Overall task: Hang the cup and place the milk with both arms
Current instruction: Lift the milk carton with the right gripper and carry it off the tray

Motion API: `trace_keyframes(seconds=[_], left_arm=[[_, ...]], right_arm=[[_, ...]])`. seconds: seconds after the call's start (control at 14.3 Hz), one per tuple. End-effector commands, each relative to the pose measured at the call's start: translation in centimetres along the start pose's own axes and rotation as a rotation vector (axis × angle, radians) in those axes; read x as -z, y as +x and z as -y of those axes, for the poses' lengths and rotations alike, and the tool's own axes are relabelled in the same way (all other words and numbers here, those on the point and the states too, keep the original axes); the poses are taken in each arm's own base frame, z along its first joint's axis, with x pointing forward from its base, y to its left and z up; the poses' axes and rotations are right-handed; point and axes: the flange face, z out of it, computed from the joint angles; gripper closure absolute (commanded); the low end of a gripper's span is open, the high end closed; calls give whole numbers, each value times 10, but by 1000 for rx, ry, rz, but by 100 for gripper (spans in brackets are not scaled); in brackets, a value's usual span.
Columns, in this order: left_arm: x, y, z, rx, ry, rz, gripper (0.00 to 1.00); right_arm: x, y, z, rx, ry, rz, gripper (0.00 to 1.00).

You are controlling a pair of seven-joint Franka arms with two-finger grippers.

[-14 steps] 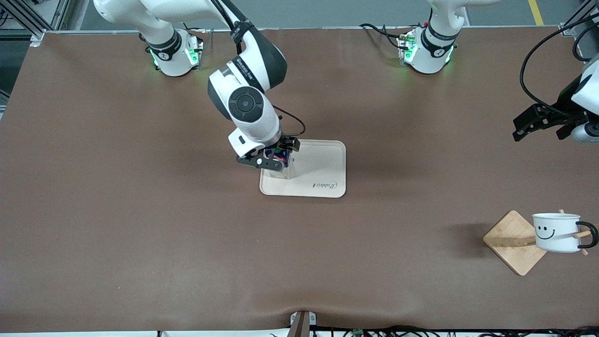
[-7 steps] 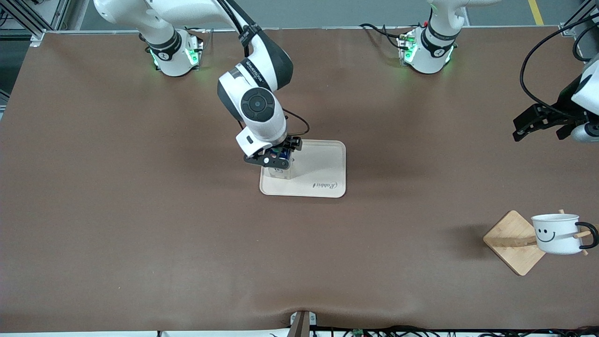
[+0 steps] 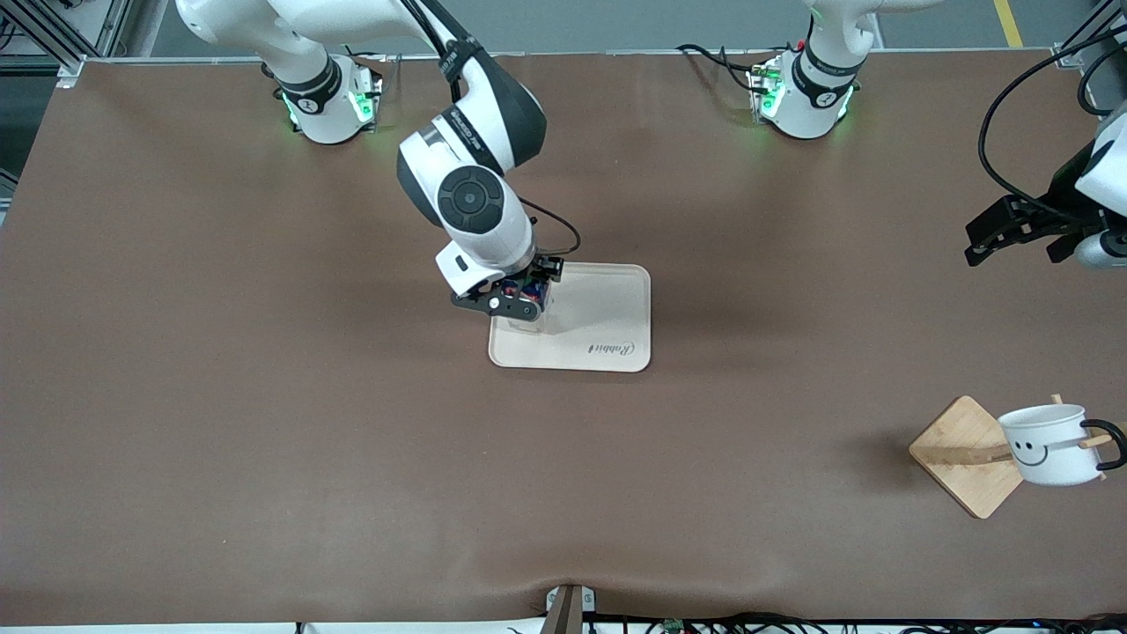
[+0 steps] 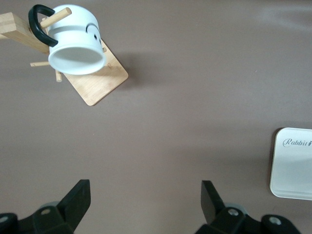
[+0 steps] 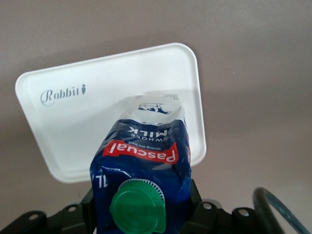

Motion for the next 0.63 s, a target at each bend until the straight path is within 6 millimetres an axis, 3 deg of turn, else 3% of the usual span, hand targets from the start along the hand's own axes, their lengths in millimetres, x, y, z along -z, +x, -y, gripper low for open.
trace_keyframes(seconds=[0.0,0.07,0.28,0.49,0.56], left_arm=[[5,-4,2,-12,4,1,0],[5,-4,2,-12,4,1,0],[5,-4,2,-12,4,1,0],[5,-4,3,-10,4,1,0],[5,-4,4,-9,4,1,0]], right_arm=[[57,20,-31,-46,11,69,100],[78,30,-53,-74,21,73,100],[104,64,-113,-161,12,91,100],[112,91,-184,-141,-40,62,100],[116,102,-218,-137,-55,54,100]])
